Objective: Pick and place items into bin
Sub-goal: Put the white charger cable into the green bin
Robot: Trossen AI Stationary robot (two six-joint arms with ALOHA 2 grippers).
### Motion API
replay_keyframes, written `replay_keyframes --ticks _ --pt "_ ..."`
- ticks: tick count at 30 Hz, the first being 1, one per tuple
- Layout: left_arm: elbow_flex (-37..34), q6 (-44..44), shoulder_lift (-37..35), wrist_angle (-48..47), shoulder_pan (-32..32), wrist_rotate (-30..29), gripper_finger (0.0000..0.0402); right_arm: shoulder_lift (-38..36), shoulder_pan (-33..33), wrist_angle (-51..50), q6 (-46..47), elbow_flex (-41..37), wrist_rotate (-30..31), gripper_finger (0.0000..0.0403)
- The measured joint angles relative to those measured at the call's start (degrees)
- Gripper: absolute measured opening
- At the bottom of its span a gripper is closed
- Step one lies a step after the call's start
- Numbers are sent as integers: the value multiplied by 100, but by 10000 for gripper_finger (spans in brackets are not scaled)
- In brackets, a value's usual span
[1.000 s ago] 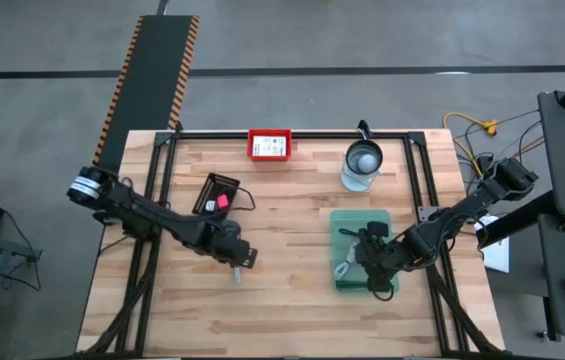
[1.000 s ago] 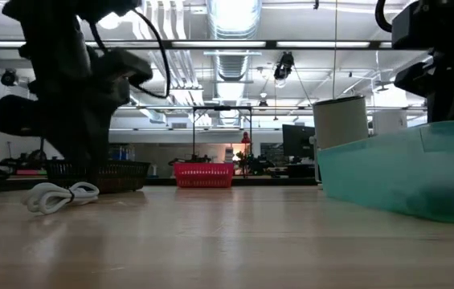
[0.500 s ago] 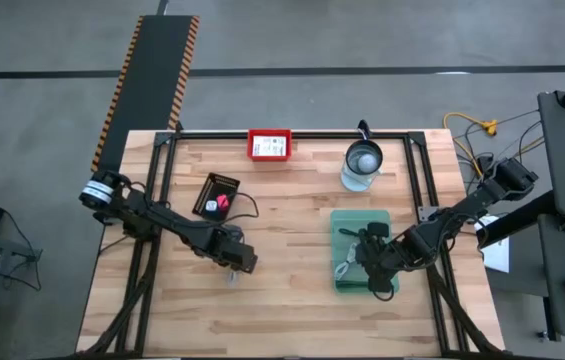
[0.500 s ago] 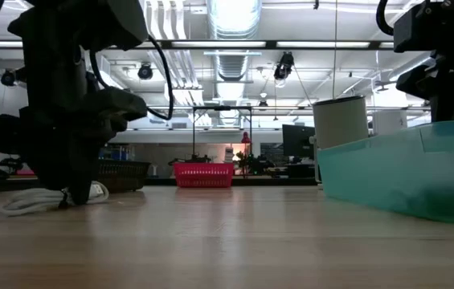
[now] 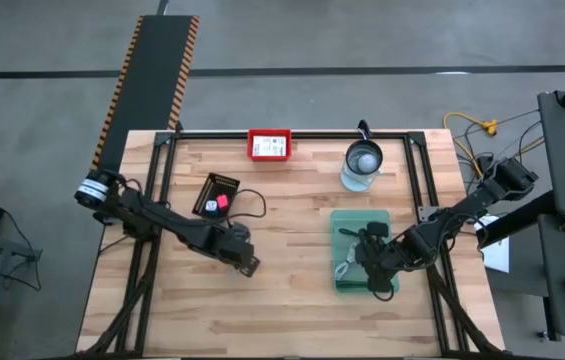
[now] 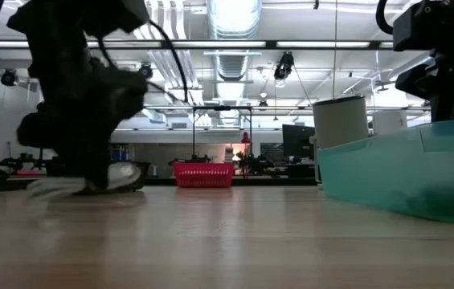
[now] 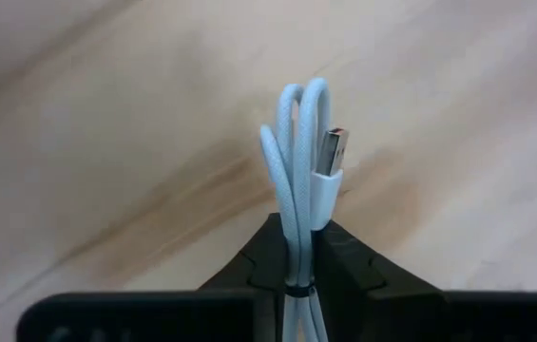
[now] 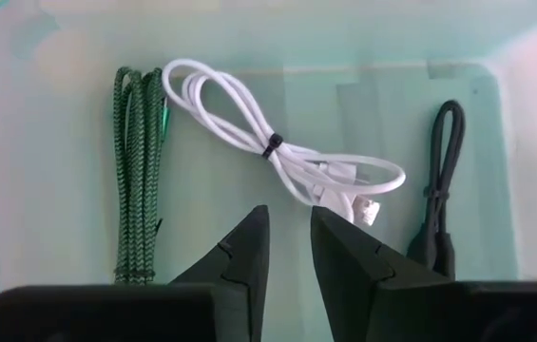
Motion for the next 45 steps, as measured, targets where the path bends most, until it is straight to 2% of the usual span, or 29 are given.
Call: replay_keyframes --ticks 5,8,11,13,17,20,26,30,35,40,45 --pt "6 491 -332 420 -41 -436 17 -4 0 30 19 0 348 70" --pt "9 967 -595 581 -71 -920 17 -8 0 160 -9 0 649 70" --pt "-45 1962 -835 1587 -120 -1486 17 -9 0 660 -248 -6 1026 68" --pt "-116 2696 -915 2514 -124 -1639 17 -9 0 1225 -546 -8 1174 70" --pt "-233 3675 -930 3836 -67 -1565 17 -9 -4 2188 -1059 -13 1203 78" --pt "-233 4503 -922 4126 -35 -1498 17 -9 -4 2698 -1355 -20 1203 90" --pt "-236 6133 -714 5382 -12 -1472 17 17 -49 3989 -2135 -103 1231 143" --pt "-204 6611 -613 5891 87 -1328 17 20 -176 4503 -2759 -105 1378 186" --pt "-230 7255 -612 6377 114 -1054 17 -1 -396 4805 -2915 -107 1895 220" --pt "-184 8006 -612 6860 163 -595 17 -2 -610 5250 -3258 -107 1950 232" --pt "-223 8285 -612 7054 389 -527 16 -2 -706 5770 -3799 -109 1925 231"
